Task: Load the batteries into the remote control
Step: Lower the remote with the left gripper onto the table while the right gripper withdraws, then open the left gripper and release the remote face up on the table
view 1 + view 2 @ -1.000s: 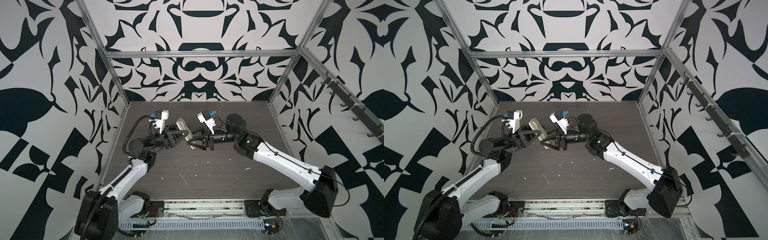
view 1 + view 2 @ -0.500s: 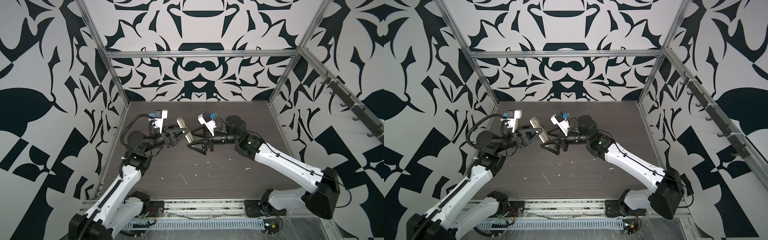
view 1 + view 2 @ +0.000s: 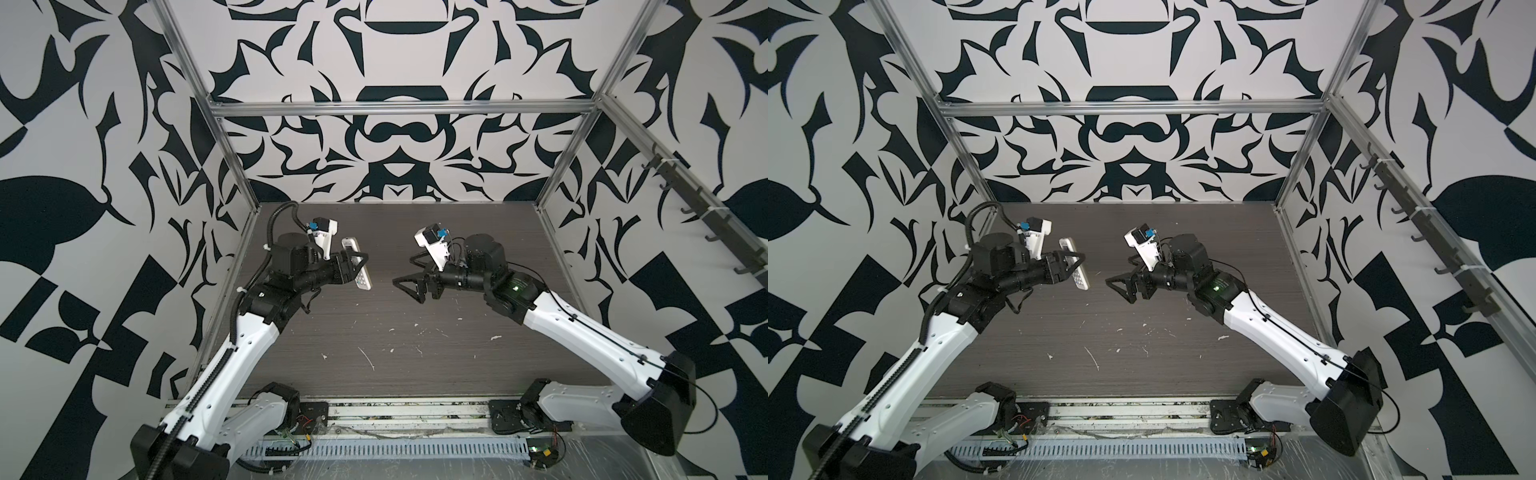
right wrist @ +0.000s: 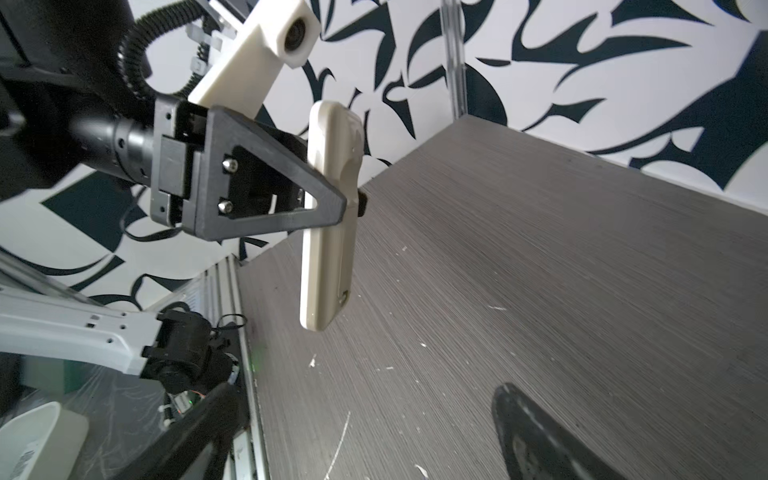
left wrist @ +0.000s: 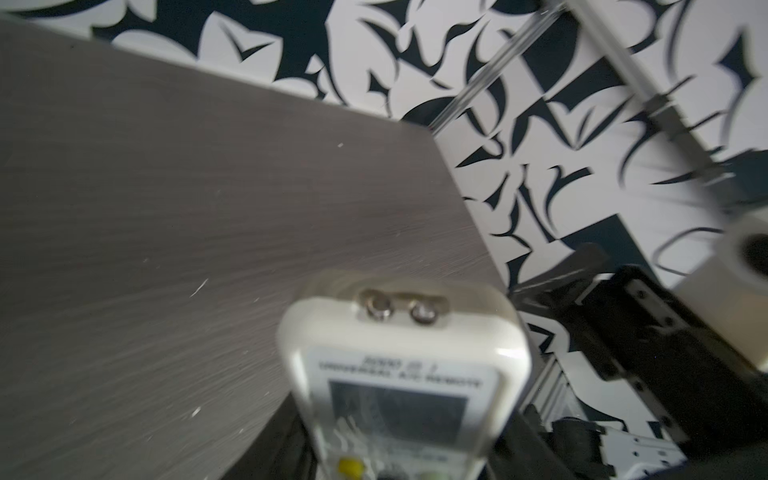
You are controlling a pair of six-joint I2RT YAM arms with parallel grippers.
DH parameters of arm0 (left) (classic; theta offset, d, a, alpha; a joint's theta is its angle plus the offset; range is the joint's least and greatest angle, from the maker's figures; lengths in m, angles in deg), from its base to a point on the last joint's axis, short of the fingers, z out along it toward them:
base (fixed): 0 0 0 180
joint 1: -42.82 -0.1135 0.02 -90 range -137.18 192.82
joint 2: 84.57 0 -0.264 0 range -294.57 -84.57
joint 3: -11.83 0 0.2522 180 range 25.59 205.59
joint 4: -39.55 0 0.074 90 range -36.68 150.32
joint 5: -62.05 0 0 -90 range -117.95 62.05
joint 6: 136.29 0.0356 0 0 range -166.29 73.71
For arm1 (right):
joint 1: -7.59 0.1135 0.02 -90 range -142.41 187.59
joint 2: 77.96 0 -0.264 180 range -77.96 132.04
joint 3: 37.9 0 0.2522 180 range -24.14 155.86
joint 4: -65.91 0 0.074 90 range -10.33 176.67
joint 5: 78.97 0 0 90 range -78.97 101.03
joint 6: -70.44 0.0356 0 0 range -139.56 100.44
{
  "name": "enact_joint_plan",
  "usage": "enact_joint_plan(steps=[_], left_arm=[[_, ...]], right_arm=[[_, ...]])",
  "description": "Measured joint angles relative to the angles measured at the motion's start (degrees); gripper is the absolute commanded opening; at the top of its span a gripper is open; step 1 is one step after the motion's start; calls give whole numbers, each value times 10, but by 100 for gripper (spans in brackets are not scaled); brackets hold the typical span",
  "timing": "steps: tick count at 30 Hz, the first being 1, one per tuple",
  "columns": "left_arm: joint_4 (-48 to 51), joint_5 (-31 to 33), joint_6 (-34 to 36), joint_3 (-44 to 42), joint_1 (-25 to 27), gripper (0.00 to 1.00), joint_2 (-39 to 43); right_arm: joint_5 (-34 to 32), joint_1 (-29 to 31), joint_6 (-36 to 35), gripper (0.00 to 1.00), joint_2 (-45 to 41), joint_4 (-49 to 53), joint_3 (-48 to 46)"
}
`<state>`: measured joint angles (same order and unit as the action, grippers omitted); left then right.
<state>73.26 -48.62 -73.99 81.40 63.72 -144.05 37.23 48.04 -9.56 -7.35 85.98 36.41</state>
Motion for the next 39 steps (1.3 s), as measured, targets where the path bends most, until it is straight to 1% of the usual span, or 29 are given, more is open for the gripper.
enact_joint_plan(steps=[3, 9, 16, 20, 24, 27, 33, 39], left_arm=[[59, 40, 13, 5, 0, 10, -41], [132, 95, 20, 10, 4, 11, -109], [174, 153, 16, 34, 27, 11, -185], [196, 189, 6, 42, 54, 12, -224], [213, 218, 0, 60, 85, 12, -268], [219, 229, -7, 66, 98, 12, -290], [223, 240, -19, 75, 114, 12, -321], [217, 244, -25, 76, 119, 13, -354]], right_arm=[[-37, 0, -10, 98, 12, 24, 0], [-111, -2, -24, 98, 22, 57, -3], [-191, -2, -25, 98, 39, 98, -3], [-229, -2, -25, 98, 60, 120, -3], [-251, -2, -24, 98, 72, 134, -4], [-260, -2, -21, 98, 72, 134, -8], [-266, -2, -14, 98, 73, 133, -14], [-267, -2, -12, 98, 75, 131, -17]])
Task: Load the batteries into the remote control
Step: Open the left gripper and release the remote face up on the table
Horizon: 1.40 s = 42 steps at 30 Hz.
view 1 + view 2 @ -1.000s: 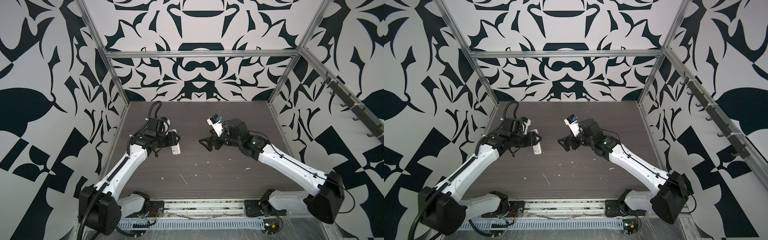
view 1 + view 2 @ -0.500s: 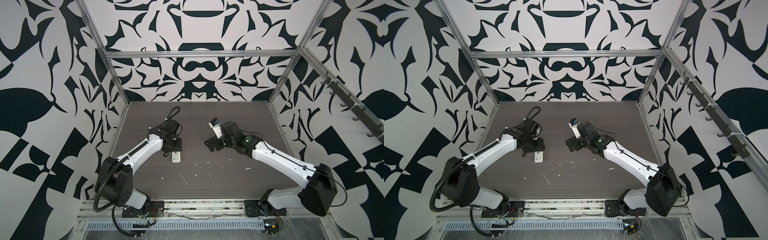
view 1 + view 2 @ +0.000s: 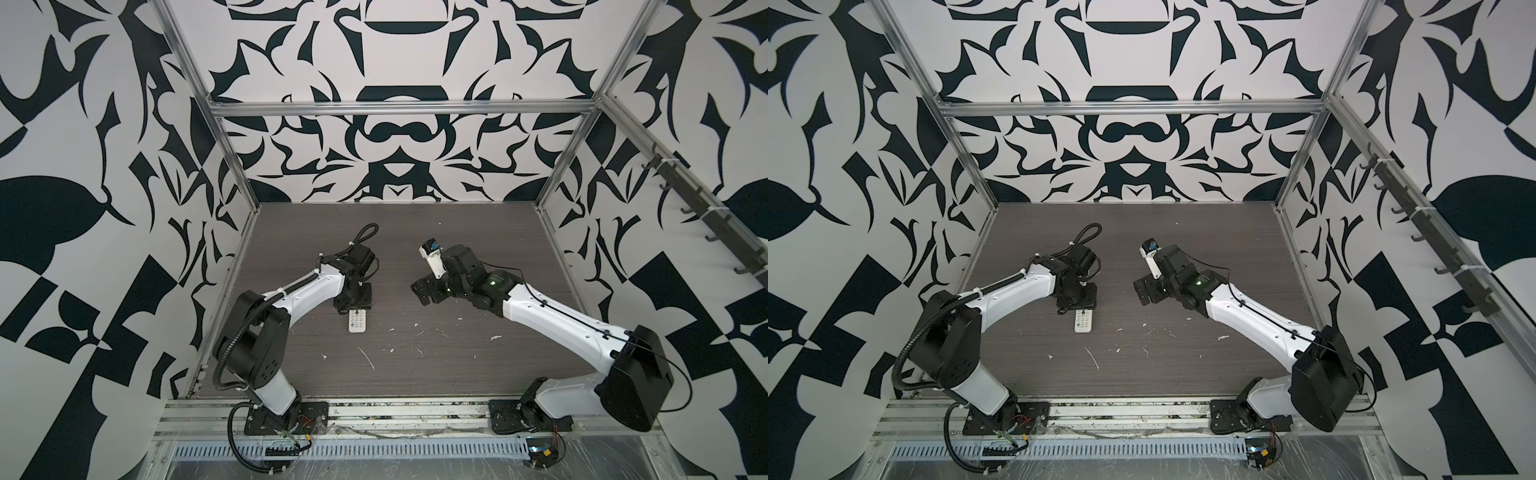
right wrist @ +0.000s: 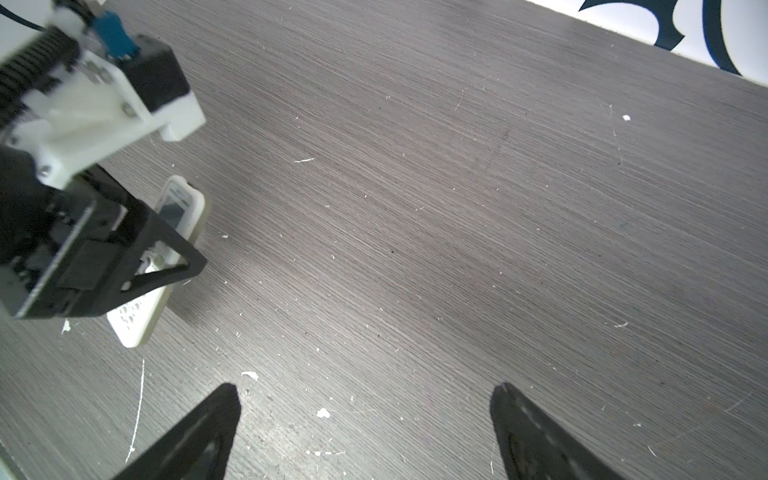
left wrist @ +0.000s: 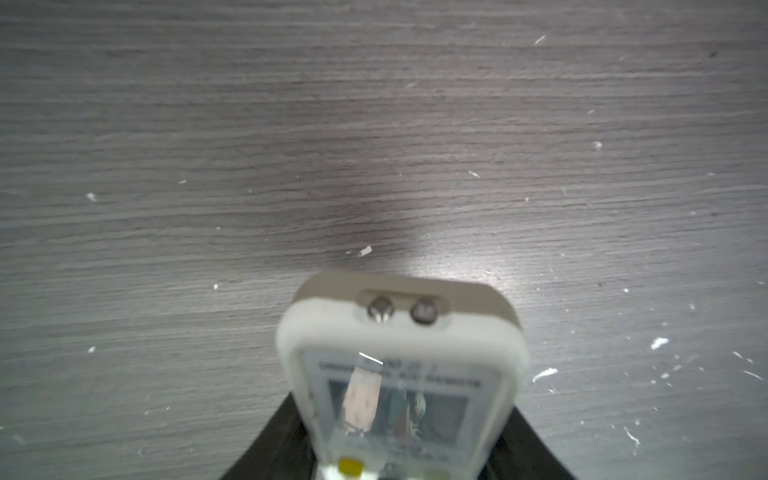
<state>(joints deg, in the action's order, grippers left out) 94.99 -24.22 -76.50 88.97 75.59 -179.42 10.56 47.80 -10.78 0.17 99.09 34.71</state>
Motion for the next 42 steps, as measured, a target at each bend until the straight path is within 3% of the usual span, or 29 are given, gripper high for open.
enact_joint_plan(steps=[17, 42], left_arm=[[-23, 6, -13, 0, 0, 18, -59], [-40, 15, -29, 0, 0, 30, -79]], right_arm=[[-4, 0, 1, 98, 5, -5, -4], [-7, -12, 1, 98, 4, -14, -19]])
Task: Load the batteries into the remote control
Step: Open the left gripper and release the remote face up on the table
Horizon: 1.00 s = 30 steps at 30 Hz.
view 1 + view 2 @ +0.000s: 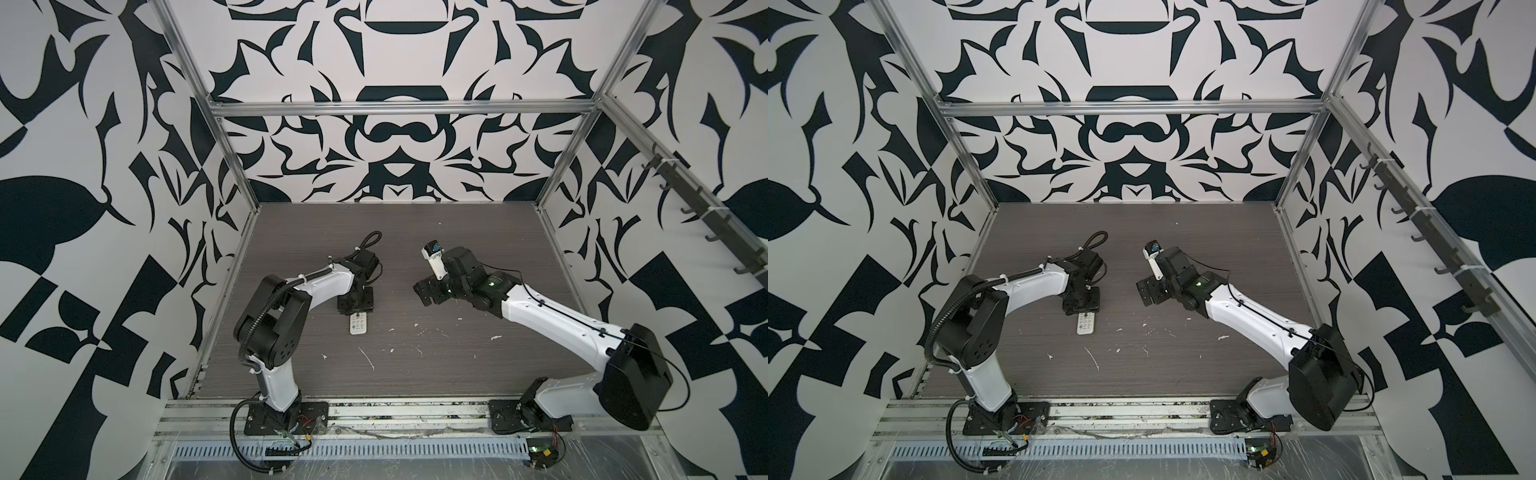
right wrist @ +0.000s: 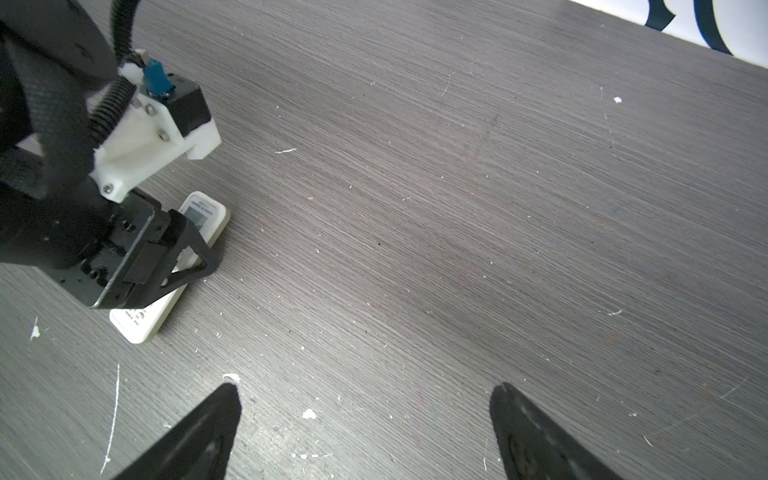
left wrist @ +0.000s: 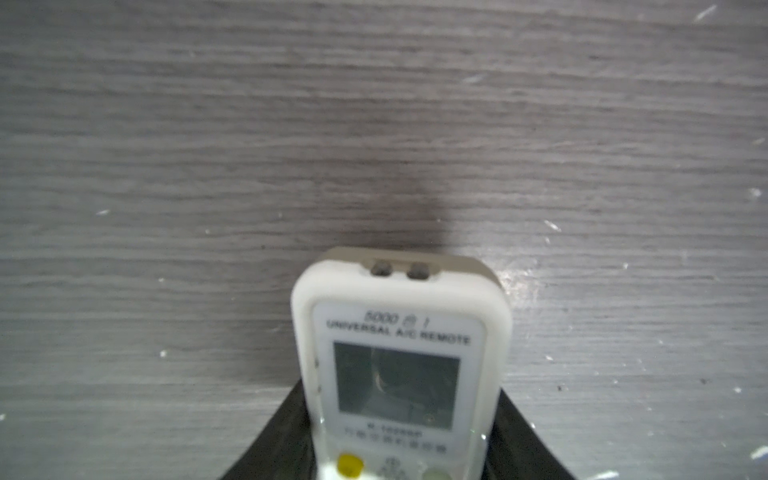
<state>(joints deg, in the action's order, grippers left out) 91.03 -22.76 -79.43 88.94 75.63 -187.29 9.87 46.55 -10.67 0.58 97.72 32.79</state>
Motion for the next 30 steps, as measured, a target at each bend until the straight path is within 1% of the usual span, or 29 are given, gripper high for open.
enact_joint_plan(steps=[5, 7, 8, 12, 22, 30], left_arm=[[-1, 0, -3, 0, 0, 33, 0], [-2, 0, -4, -1, 0, 40, 0], [-2, 0, -5, -1, 0, 41, 0], [-3, 1, -7, -2, 0, 44, 0], [-6, 2, -10, -4, 0, 45, 2], [-8, 5, -14, -6, 0, 51, 3]], right_arm=[[0, -1, 0, 98, -3, 0, 0], [0, -2, 0, 98, -3, 0, 0], [0, -2, 0, 98, -3, 0, 0], [0, -3, 1, 98, -3, -1, 0], [-2, -3, 2, 98, -8, -2, 0], [-5, -3, 2, 98, -14, -3, 0]])
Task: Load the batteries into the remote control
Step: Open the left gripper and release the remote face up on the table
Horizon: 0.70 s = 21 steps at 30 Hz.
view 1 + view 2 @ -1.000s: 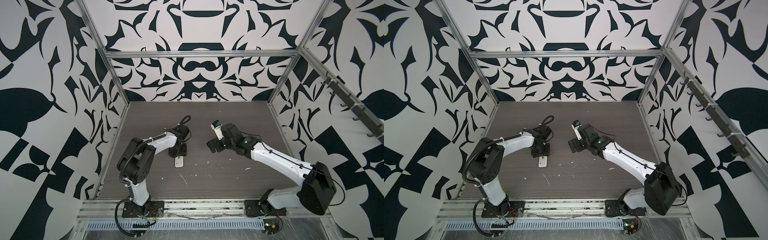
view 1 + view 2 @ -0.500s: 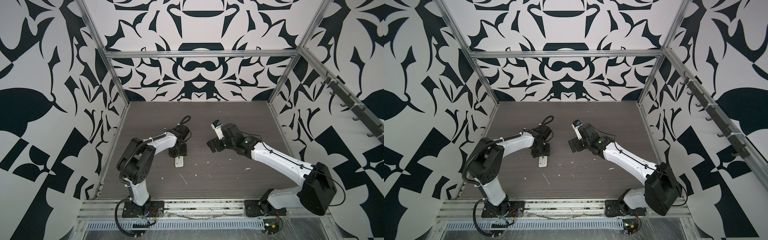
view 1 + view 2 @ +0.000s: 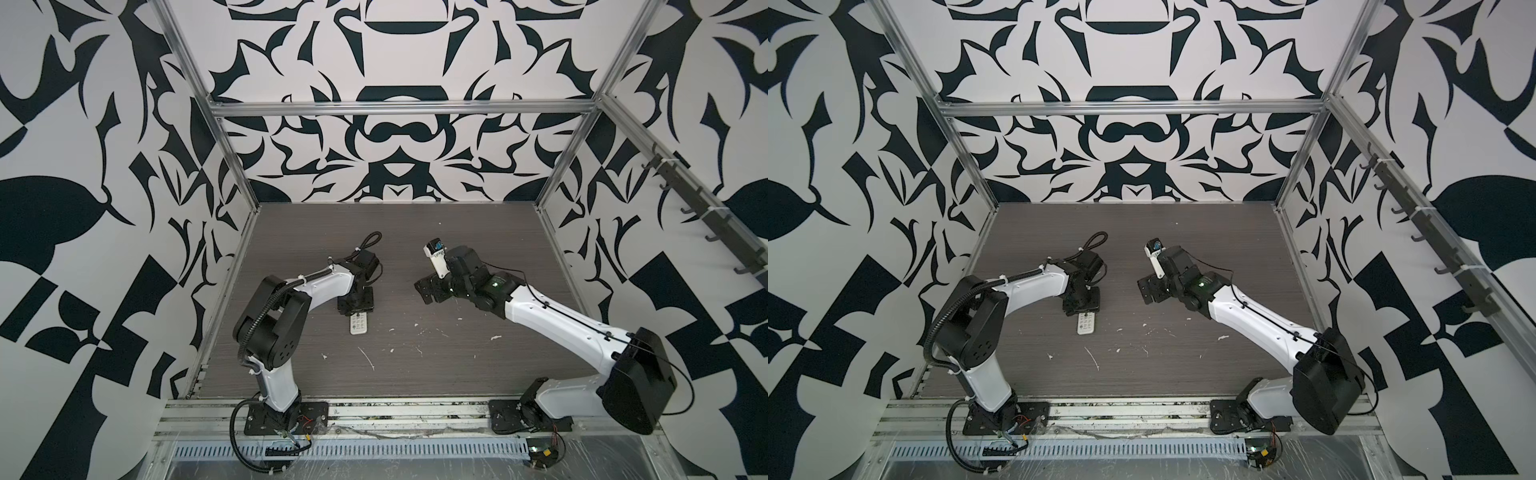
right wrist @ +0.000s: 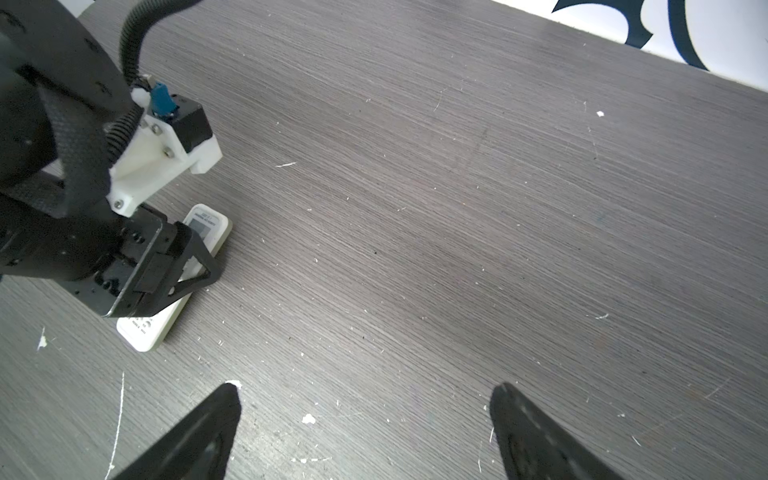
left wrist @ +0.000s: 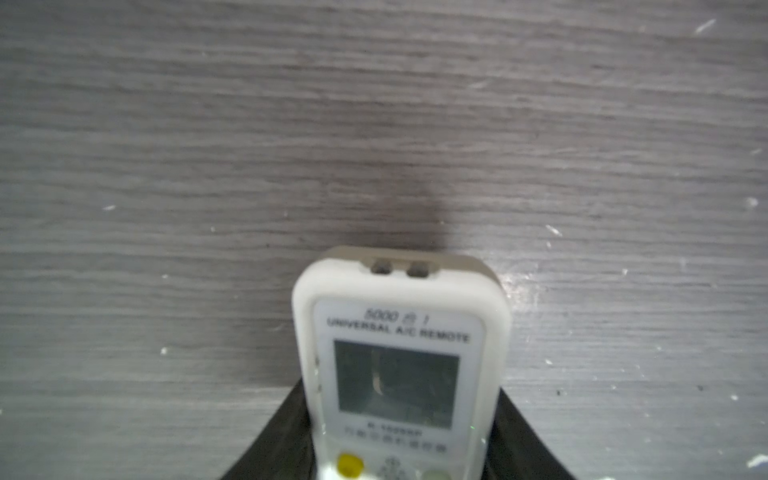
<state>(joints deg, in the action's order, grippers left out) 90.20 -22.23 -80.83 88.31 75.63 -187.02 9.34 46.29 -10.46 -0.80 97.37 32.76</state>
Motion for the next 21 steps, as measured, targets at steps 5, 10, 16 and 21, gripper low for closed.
enact_joint_plan(steps=[5, 10, 16, 21], left_arm=[[-2, 1, -2, -1, 0, 54, 1], [-2, 2, -4, -2, 0, 57, 2], [-10, 3, -8, -6, 2, 62, 5], [-19, 3, -11, -13, 2, 64, 10]], right_arm=[[0, -1, 0, 98, 0, -1, 0], [0, -1, 0, 98, 0, -1, 0], [0, -4, 0, 98, 0, 0, 0], [0, -4, 0, 98, 0, 0, 0]])
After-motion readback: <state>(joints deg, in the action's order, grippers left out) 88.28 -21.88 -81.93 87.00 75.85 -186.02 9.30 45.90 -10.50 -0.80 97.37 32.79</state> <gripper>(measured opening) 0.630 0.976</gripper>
